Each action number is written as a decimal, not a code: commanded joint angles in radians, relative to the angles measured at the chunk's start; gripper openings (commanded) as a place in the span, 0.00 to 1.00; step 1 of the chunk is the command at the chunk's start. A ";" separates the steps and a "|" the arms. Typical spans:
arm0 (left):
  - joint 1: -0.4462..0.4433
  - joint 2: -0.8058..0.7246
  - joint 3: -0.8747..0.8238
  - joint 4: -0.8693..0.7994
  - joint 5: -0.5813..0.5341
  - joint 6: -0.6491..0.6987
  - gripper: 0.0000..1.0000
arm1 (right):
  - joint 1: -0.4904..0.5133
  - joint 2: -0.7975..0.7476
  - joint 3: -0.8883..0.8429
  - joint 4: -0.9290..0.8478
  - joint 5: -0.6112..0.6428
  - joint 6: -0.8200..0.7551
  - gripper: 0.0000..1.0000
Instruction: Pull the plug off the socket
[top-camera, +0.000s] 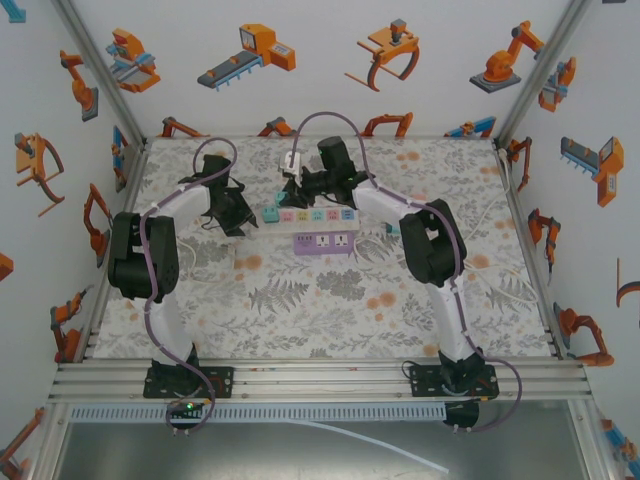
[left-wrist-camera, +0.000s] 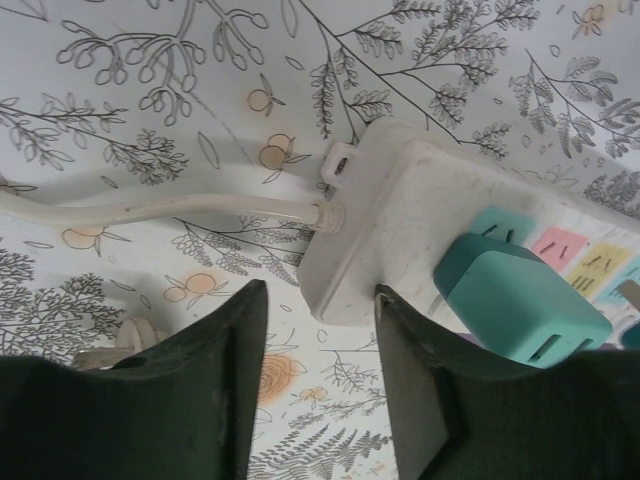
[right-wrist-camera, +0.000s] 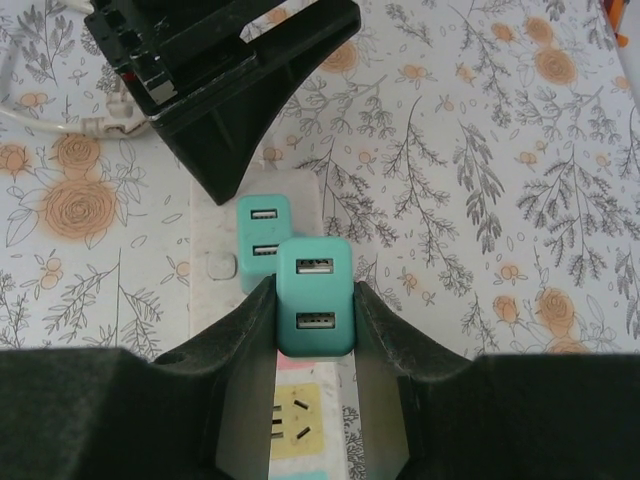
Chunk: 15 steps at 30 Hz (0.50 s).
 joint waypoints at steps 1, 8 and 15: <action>-0.001 0.008 -0.038 -0.091 -0.072 0.025 0.52 | 0.004 -0.089 0.001 0.109 0.006 0.075 0.01; 0.001 -0.103 -0.013 -0.134 -0.079 0.053 0.62 | 0.003 -0.182 -0.066 0.228 0.052 0.214 0.01; 0.001 -0.277 0.006 -0.141 -0.017 0.113 0.71 | -0.003 -0.299 -0.145 0.348 0.248 0.486 0.02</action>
